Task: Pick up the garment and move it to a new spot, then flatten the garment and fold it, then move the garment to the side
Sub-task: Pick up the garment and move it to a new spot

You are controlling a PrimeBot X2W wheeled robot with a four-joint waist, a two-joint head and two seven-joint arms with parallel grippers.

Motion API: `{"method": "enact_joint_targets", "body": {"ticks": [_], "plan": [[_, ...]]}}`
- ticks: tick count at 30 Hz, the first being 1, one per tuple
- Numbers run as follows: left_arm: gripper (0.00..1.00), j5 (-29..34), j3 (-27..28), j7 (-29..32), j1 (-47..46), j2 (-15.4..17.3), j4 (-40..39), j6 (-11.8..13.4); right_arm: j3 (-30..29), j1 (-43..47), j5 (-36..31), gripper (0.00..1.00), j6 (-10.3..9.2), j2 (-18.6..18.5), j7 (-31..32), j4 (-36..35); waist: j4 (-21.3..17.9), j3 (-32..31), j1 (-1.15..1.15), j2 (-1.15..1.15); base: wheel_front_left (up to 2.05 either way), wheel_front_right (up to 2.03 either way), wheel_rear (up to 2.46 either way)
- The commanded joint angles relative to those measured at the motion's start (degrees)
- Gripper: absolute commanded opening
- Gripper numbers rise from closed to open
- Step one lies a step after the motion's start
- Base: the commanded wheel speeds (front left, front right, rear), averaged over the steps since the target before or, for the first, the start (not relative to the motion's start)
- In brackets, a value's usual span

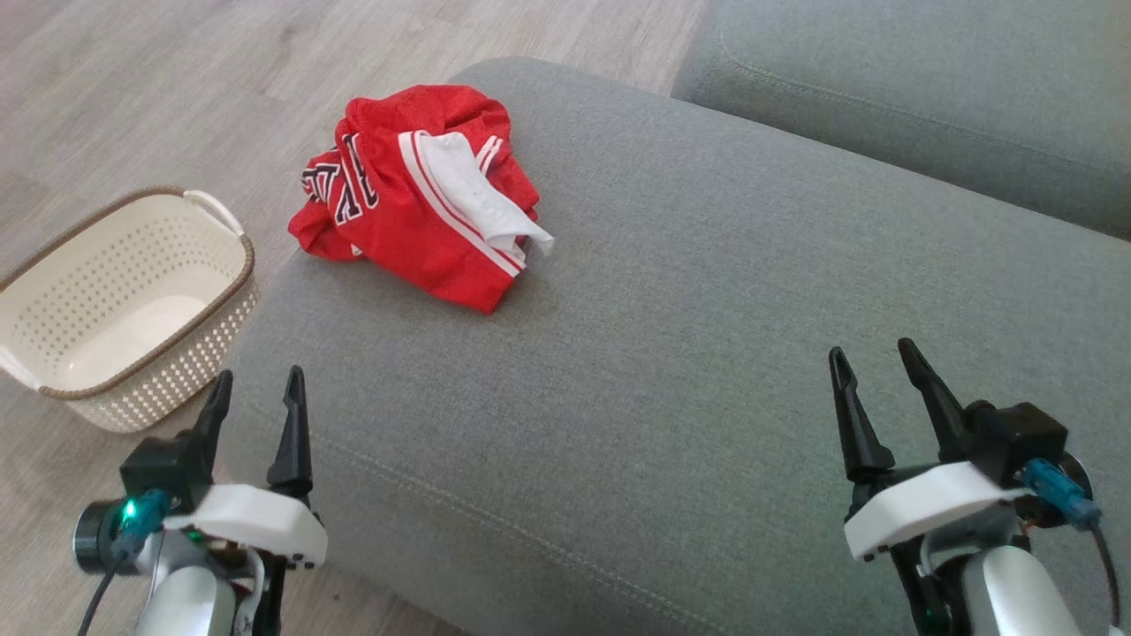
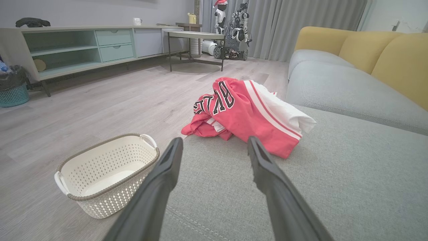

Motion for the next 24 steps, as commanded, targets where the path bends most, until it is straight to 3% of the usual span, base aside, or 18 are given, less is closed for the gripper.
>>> {"method": "enact_joint_targets", "body": {"ticks": [1, 15, 24], "plan": [[1.00, -0.46, 2.35, -0.71, -2.86, 1.16, -2.14, 0.15, 1.37, -2.23, 0.16, 1.00, -0.04, -0.29, -0.09, -2.26, 0.16, 0.02, 0.00, 0.00, 0.00, 0.00, 0.00], [1.00, -0.50, 2.32, -0.71, -3.49, 0.94, -2.44, 0.05, 1.41, -2.26, 0.58, 1.00, -0.04, -0.29, 0.49, -2.58, -0.30, 0.38, 0.00, 0.00, 0.00, 0.00, 0.00], [1.00, -1.64, 2.19, -0.71, -8.86, -0.07, -1.07, -1.16, 1.94, -4.57, -0.71, 1.00, -0.04, -0.29, 2.61, -4.74, -4.06, 5.52, 0.00, 0.00, 0.00, 0.00, 0.00]]}}
